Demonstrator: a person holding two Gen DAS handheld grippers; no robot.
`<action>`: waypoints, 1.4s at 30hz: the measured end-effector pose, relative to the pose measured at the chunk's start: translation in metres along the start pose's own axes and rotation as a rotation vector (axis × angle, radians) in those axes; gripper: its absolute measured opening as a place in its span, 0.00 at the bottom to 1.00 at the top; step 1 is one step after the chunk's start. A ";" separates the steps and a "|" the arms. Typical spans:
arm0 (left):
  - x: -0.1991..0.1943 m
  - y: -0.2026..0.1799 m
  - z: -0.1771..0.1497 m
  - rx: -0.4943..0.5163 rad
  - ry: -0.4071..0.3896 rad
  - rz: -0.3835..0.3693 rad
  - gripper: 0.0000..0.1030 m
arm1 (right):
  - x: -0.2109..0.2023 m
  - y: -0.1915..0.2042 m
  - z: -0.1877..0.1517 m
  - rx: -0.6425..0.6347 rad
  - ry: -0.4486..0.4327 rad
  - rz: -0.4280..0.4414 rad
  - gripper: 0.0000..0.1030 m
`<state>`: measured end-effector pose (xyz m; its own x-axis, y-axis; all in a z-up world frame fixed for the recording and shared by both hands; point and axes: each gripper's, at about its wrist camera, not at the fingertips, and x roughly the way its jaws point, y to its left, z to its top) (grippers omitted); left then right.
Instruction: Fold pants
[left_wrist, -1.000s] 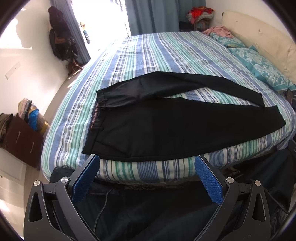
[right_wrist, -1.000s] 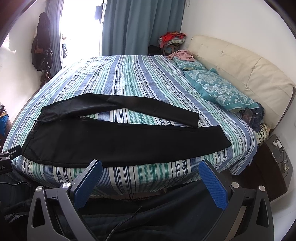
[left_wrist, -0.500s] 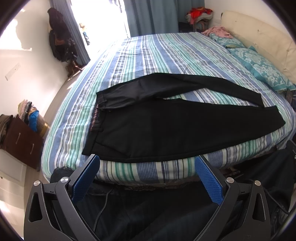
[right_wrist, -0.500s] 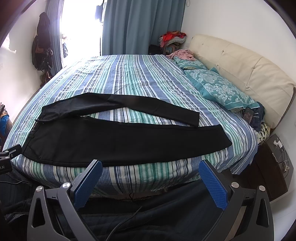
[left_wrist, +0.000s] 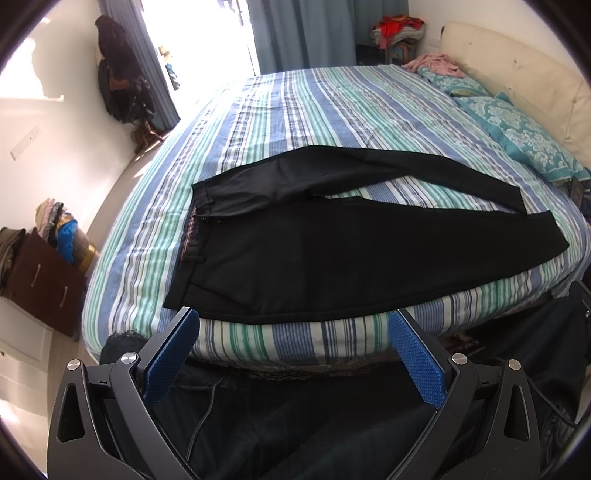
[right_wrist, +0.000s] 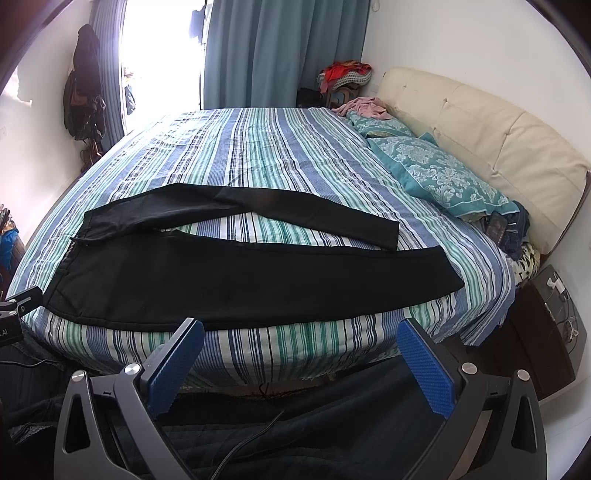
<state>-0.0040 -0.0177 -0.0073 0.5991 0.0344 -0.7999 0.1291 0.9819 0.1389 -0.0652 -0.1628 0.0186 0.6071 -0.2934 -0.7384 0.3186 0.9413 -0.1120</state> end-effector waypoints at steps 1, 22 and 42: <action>0.000 0.000 0.000 0.000 0.000 0.000 0.99 | 0.000 0.000 0.000 0.000 -0.001 0.000 1.00; 0.000 -0.003 0.000 0.005 0.003 -0.004 0.99 | -0.002 -0.002 0.000 0.001 -0.007 0.004 1.00; -0.001 -0.001 -0.001 0.005 0.006 -0.010 0.99 | 0.003 -0.001 -0.002 -0.008 0.002 0.022 1.00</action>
<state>-0.0051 -0.0186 -0.0075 0.5930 0.0258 -0.8048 0.1390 0.9812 0.1338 -0.0646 -0.1641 0.0152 0.6126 -0.2720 -0.7421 0.2991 0.9489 -0.1009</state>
